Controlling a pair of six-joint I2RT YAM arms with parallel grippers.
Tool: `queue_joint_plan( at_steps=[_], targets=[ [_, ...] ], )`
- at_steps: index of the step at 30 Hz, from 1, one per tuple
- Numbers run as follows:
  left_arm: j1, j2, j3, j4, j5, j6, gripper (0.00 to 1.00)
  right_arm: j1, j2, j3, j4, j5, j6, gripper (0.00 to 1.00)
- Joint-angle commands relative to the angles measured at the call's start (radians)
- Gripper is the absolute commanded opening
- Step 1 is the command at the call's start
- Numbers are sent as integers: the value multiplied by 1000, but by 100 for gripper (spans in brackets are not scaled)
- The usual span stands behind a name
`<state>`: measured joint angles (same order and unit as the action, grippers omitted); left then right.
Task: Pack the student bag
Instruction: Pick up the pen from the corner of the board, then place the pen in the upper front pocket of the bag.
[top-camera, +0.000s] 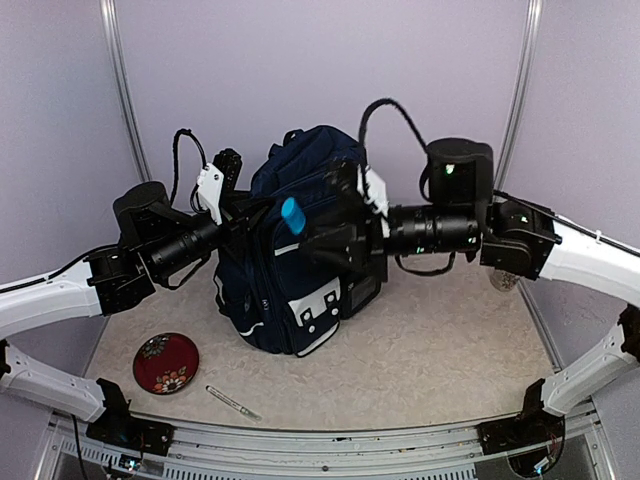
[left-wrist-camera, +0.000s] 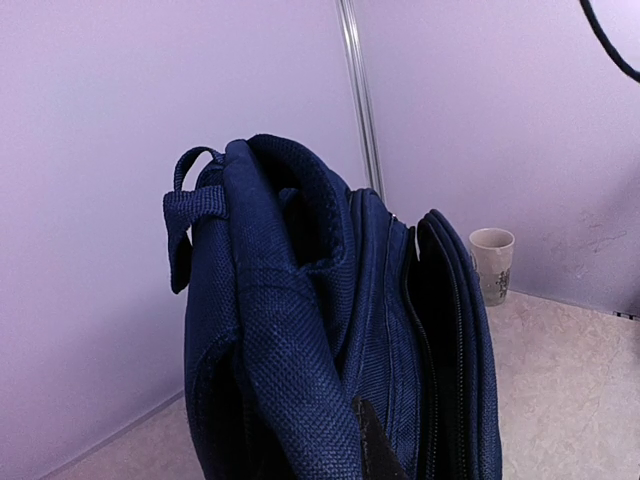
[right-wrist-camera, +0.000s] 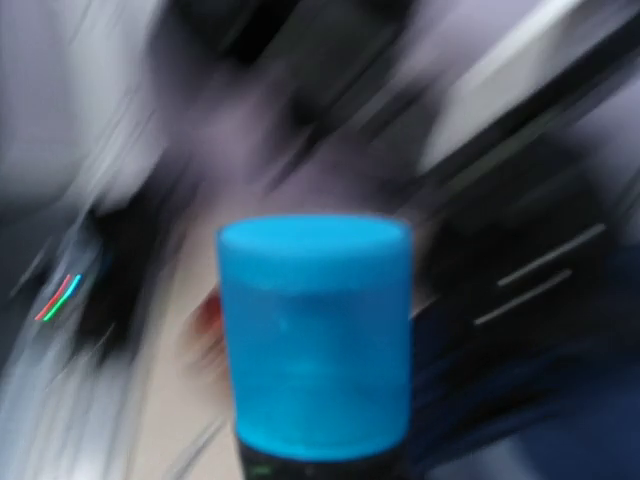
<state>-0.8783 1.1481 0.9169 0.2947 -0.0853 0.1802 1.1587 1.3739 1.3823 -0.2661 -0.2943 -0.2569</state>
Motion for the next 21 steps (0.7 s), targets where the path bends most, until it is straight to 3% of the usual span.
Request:
queue_joint_plan(
  at_steps=[1,11,17,21],
  targets=[
    [13,-23,2,33,-11,-8,0,-175,6,-21,422,-220,0,0],
    [13,-23,-3,26,-7,-8,0,-378,205,138,393,-385,68,0],
    [13,-30,-2,28,-12,-7,0,-392,252,225,99,-391,13,0],
    [13,-32,0,22,-16,1,0,-392,231,232,-109,-316,-71,0]
  ],
)
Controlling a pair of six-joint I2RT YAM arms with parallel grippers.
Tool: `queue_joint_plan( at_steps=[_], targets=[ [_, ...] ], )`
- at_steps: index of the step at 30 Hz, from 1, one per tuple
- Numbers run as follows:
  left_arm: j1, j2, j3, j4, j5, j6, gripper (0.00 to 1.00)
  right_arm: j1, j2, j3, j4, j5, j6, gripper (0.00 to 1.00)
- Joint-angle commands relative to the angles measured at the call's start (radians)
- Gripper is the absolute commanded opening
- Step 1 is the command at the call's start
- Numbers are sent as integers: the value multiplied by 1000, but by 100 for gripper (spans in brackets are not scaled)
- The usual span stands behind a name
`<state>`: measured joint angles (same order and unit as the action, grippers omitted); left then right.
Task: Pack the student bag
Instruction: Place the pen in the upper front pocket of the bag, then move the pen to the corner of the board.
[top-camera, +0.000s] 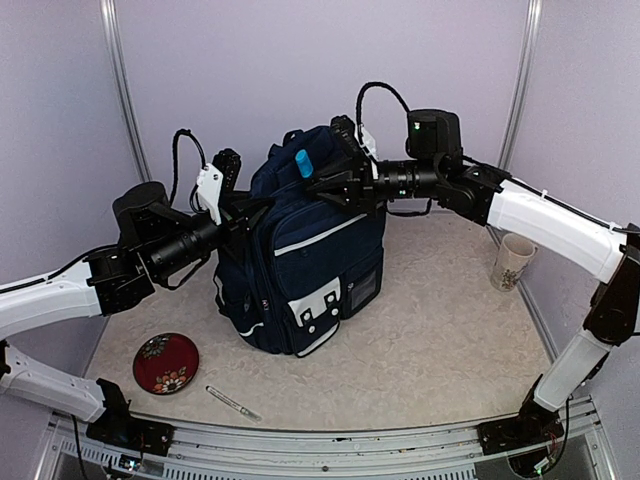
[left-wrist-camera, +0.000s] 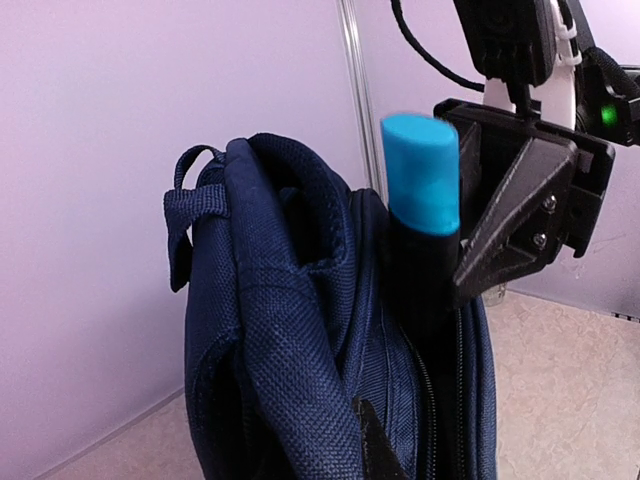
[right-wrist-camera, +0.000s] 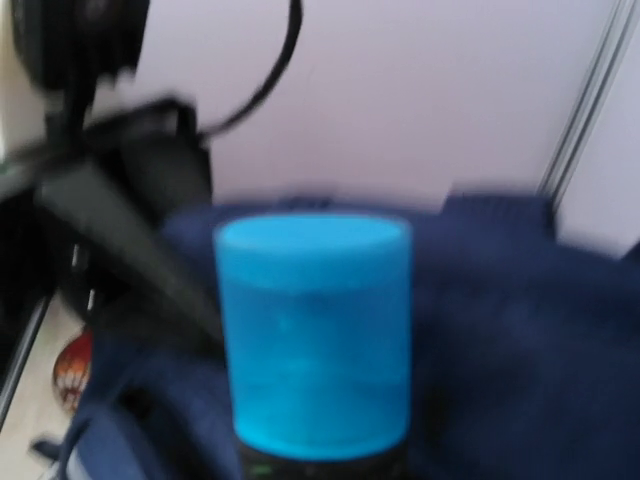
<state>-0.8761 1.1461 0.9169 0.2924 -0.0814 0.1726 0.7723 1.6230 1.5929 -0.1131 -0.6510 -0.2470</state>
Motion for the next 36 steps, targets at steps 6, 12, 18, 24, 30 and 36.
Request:
queue_joint_plan(
  at_steps=[6,12,18,24,30,36],
  targets=[
    [11,-25,9,23,-12,9,0,-5,27,154,-542,231,-151,15],
    [11,-24,12,20,-8,4,0,-3,56,273,-619,285,-145,56],
    [11,-17,15,16,-13,6,0,16,15,296,-581,284,-136,62],
    [11,-7,23,14,-17,6,0,134,-69,146,-384,288,13,59],
    [15,5,36,-13,-34,8,0,470,-60,-138,-99,453,152,55],
    [21,7,38,-21,-17,-5,0,595,218,-109,-135,552,220,55]
  ],
)
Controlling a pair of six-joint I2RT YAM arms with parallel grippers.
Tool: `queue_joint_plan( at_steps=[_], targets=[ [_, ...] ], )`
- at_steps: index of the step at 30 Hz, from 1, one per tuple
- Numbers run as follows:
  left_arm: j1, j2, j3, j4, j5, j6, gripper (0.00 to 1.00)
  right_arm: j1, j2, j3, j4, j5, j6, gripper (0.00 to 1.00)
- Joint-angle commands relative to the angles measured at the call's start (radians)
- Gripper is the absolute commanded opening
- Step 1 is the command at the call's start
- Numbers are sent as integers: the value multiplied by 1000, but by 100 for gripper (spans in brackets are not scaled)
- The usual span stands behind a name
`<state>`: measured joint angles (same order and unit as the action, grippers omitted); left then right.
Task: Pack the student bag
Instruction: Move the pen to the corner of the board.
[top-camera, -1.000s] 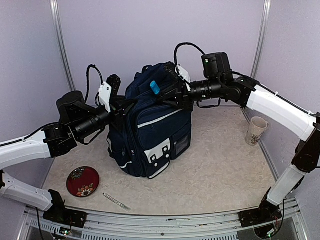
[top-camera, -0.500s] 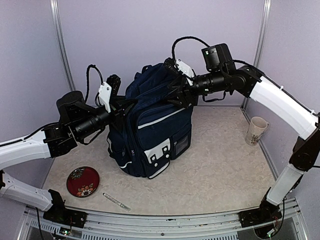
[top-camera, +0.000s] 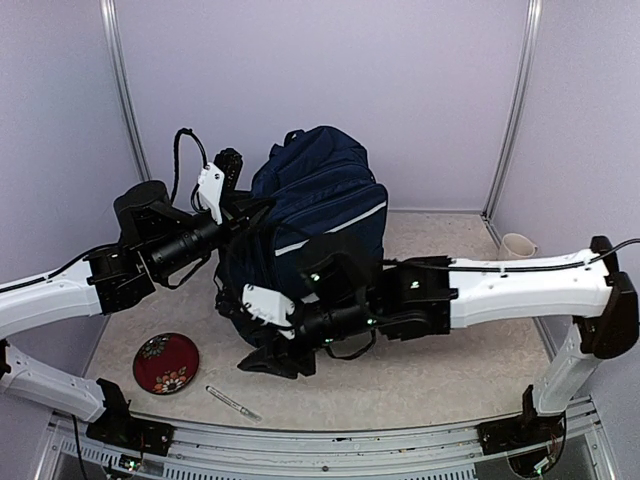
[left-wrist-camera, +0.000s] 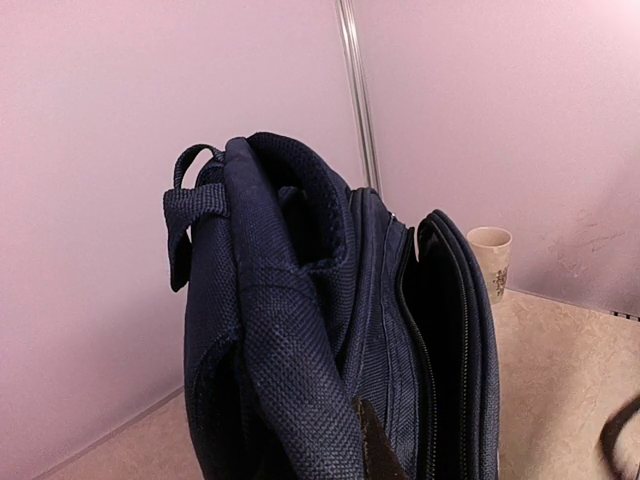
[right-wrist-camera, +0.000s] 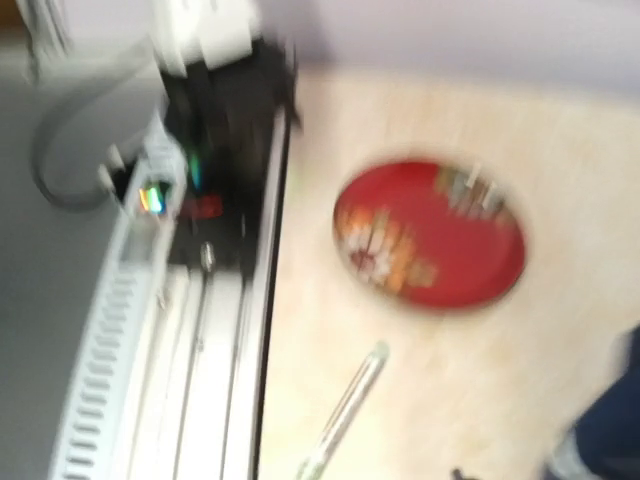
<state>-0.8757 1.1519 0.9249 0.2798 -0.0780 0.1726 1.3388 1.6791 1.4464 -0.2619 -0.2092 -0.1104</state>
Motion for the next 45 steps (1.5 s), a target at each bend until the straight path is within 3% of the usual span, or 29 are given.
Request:
queue_joint_plan(
  at_steps=[1,2,3,11,15,22,29,35,45],
  targets=[
    [21,-1,28,-7,-20,-7,0,40,218,73,-9,117,92,66],
    [22,-3,26,-6,-18,-9,0,53,284,125,-46,135,99,77],
    [23,-5,25,-6,-16,-10,0,63,347,184,-83,156,110,80],
    [24,-17,18,-8,-16,-12,0,76,648,470,-262,242,164,79],
    [24,-12,17,-7,-15,-9,0,77,730,528,-330,256,181,69],
    [26,-12,17,-2,-15,-8,0,77,761,502,-367,226,191,37],
    [26,-18,14,-5,-18,-9,0,77,705,398,-416,243,189,16],
    [28,-21,22,-12,-17,-3,0,70,567,190,-502,242,187,0],
    [32,-10,21,-12,0,3,0,11,329,-167,-720,118,274,5]
  ],
)
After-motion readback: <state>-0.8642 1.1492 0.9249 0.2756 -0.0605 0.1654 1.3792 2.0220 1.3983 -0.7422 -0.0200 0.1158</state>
